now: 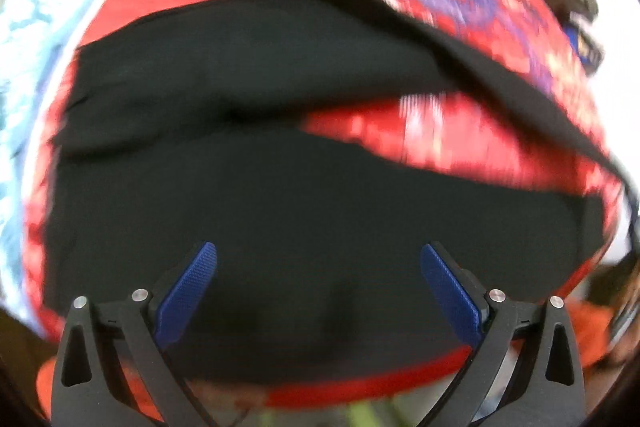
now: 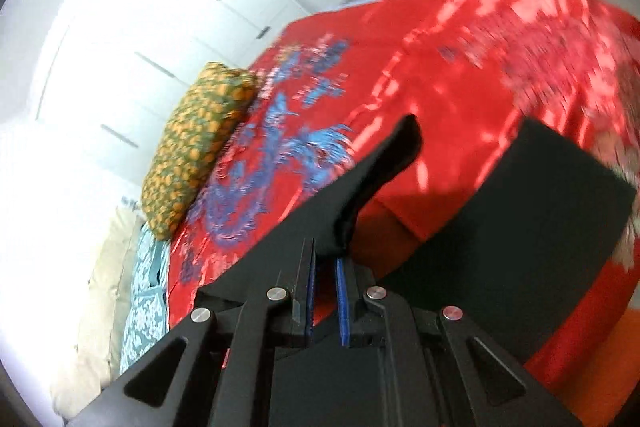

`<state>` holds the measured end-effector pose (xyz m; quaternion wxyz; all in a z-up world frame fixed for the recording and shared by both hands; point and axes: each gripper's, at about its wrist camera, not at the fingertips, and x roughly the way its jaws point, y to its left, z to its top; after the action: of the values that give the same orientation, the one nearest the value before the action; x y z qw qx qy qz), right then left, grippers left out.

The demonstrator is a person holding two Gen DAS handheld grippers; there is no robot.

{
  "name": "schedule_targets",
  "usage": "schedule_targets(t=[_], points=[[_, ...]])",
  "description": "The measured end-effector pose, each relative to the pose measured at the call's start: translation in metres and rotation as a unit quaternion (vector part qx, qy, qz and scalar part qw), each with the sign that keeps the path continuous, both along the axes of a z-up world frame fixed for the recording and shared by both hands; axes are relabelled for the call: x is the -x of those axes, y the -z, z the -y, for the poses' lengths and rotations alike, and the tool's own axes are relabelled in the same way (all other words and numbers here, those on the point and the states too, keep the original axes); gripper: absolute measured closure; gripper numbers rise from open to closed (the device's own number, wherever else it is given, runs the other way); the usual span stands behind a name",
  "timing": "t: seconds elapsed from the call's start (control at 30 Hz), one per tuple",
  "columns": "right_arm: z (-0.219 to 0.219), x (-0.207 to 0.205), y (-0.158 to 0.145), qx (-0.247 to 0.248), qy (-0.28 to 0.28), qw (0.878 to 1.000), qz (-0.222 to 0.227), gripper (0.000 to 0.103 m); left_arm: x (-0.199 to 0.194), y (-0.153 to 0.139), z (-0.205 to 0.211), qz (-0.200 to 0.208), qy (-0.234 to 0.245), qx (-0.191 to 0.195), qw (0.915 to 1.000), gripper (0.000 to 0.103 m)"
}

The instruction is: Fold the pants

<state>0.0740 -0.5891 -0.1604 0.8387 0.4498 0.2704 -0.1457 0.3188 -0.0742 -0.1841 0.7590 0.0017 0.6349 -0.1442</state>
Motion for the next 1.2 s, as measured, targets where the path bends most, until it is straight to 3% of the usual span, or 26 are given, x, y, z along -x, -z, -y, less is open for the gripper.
schedule_targets(t=[0.17, 0.23, 0.43, 0.57, 0.67, 0.73, 0.77, 0.8, 0.83, 0.93, 1.03, 1.13, 1.2], points=[[-0.009, 0.009, -0.014, 0.031, -0.024, 0.999, 0.014, 0.093, -0.116, 0.018, 0.023, -0.046, -0.069, 0.084, 0.993, 0.001], [-0.013, 0.009, -0.018, 0.04, -0.034, 0.998, 0.015, 0.093, -0.149, 0.029, 0.032, -0.059, -0.098, 0.089, 0.9895, 0.001], [-0.021, 0.021, -0.029, 0.055, -0.055, 0.997, 0.028, 0.093, -0.196, 0.058, 0.044, -0.094, -0.163, 0.13, 0.9735, 0.002], [-0.024, 0.031, -0.045, 0.067, -0.063, 0.995, 0.044, 0.093, -0.209, 0.063, 0.053, -0.094, -0.171, 0.135, 0.9715, 0.005], [-0.026, 0.036, -0.054, 0.08, -0.071, 0.993, 0.051, 0.093, -0.216, 0.067, 0.056, -0.095, -0.175, 0.137, 0.9704, 0.03], [-0.028, 0.039, -0.059, 0.084, -0.075, 0.992, 0.053, 0.093, -0.218, 0.073, 0.056, -0.108, -0.175, 0.148, 0.9674, 0.056], [-0.03, 0.043, -0.061, 0.087, -0.077, 0.992, 0.055, 0.093, -0.217, 0.074, 0.055, -0.111, -0.176, 0.152, 0.9662, 0.065], [-0.03, 0.044, -0.062, 0.087, -0.078, 0.992, 0.056, 0.093, -0.215, 0.074, 0.054, -0.109, -0.178, 0.151, 0.9663, 0.084], [-0.031, 0.046, -0.063, 0.086, -0.079, 0.992, 0.056, 0.093, -0.212, 0.072, 0.051, -0.101, -0.179, 0.15, 0.967, 0.094], [-0.022, 0.049, -0.056, 0.08, -0.069, 0.993, 0.048, 0.093, -0.198, 0.057, 0.036, -0.076, -0.183, 0.176, 0.9641, 0.096], [-0.003, 0.049, -0.044, 0.063, -0.057, 0.996, 0.041, 0.093, -0.168, 0.017, 0.02, -0.014, -0.175, 0.192, 0.9656, 0.096], [0.015, 0.053, -0.041, 0.061, -0.044, 0.996, 0.039, 0.093, -0.105, -0.028, 0.0, 0.066, -0.163, 0.183, 0.9673, 0.096], [0.029, 0.061, -0.033, 0.062, -0.031, 0.997, 0.027, 0.093, -0.037, -0.036, -0.014, 0.102, -0.159, 0.15, 0.9705, 0.096]])
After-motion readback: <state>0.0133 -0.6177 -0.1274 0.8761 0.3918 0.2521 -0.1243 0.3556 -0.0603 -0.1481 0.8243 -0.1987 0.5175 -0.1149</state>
